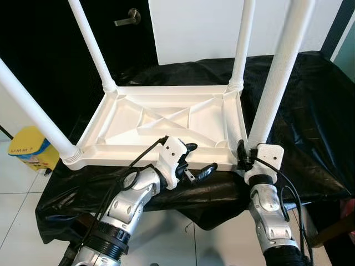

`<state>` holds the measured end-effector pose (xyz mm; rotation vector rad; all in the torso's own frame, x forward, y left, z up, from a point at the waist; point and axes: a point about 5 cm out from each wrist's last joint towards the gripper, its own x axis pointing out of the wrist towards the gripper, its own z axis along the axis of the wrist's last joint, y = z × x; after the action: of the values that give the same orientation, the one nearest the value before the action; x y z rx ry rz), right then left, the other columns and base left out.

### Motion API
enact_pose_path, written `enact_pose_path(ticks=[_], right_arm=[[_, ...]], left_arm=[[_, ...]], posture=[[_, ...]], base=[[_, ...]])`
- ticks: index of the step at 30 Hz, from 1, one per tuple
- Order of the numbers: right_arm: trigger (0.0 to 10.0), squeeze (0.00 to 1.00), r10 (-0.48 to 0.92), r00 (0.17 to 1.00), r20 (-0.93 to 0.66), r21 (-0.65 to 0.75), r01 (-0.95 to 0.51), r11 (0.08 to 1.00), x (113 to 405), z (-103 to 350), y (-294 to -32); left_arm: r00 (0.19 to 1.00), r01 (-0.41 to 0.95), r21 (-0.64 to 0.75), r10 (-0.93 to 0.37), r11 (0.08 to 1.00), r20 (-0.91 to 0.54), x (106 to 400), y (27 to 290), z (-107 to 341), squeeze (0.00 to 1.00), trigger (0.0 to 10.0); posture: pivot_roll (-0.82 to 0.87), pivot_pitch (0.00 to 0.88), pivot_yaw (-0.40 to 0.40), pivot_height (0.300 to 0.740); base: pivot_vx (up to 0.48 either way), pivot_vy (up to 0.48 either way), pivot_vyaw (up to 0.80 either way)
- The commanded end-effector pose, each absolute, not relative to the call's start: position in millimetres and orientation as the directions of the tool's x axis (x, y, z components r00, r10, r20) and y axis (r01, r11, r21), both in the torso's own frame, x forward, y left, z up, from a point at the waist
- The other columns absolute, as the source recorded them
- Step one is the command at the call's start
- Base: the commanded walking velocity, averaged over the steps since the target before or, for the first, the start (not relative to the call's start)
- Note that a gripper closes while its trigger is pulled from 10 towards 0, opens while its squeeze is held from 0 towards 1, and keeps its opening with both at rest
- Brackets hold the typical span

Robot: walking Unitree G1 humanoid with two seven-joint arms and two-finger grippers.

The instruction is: Building children table

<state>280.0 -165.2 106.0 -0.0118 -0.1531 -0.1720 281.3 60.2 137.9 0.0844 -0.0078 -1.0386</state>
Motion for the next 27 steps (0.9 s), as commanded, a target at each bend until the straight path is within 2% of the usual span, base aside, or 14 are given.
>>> enact_pose_path(ticks=[1, 7, 8, 10, 16, 18, 20, 27], right_arm=[[10.0, 1.0, -0.139, 0.977, 0.162, 0.003, 0.14, 0.99, 276, 107, -173], [10.0, 0.98, -0.068, 0.983, 0.171, -0.004, 0.069, 0.998, 274, 109, -179], [10.0, 0.0, -0.018, 0.985, 0.172, -0.011, 0.02, 1.0, 273, 110, -182], [10.0, 0.0, 0.09, 0.982, 0.168, -0.035, -0.085, 0.996, 272, 113, -187], [10.0, 0.0, 0.216, 0.965, 0.147, -0.059, -0.209, 0.976, 275, 115, -188], [10.0, 0.0, 0.346, 0.931, 0.115, -0.108, -0.334, 0.936, 281, 116, -188], [10.0, 0.0, 0.346, 0.931, 0.115, -0.108, -0.334, 0.936, 281, 116, -188], [10.0, 0.0, 0.491, 0.869, 0.061, -0.17, -0.476, 0.863, 297, 123, -188]], left_arm=[[0.44, 0.896, 0.077, -0.898, 0.437, -0.031, 276, 58, 142, 0.0, 10.0], [0.436, 0.898, 0.077, -0.899, 0.433, -0.032, 276, 59, 142, 0.0, 10.0], [0.434, 0.899, 0.077, -0.9, 0.43, -0.035, 275, 61, 143, 0.0, 10.0], [0.428, 0.902, 0.078, -0.902, 0.424, -0.045, 274, 63, 142, 0.0, 10.0], [0.427, 0.903, 0.08, -0.903, 0.422, -0.051, 276, 64, 143, 0.0, 10.0], [0.417, 0.908, 0.079, -0.908, 0.412, -0.054, 277, 62, 144, 0.0, 10.0], [0.417, 0.908, 0.079, -0.908, 0.412, -0.054, 277, 62, 144, 0.0, 10.0], [0.353, 0.935, 0.069, -0.929, 0.347, -0.109, 269, 58, 135, 0.0, 10.0]], posture=[[-0.22, 0.0, 0.069, 0.74], [-0.22, 0.0, 0.073, 0.74], [-0.22, 0.0, 0.081, 0.74], [-0.22, 0.0, 0.084, 0.74], [-0.22, 0.0, 0.089, 0.74], [-0.22, 0.0, 0.098, 0.74], [-0.22, 0.0, 0.098, 0.74], [-0.22, 0.0, 0.11, 0.74]], base=[[0.0, 0.0, 0.0], [0.0, 0.0, 0.0], [0.0, 0.0, 0.0], [0.0, 0.0, 0.0], [0.0, 0.0, 0.0], [0.0, 0.0, 0.0], [0.0, 0.0, 0.0], [0.0, 0.0, 0.0]])
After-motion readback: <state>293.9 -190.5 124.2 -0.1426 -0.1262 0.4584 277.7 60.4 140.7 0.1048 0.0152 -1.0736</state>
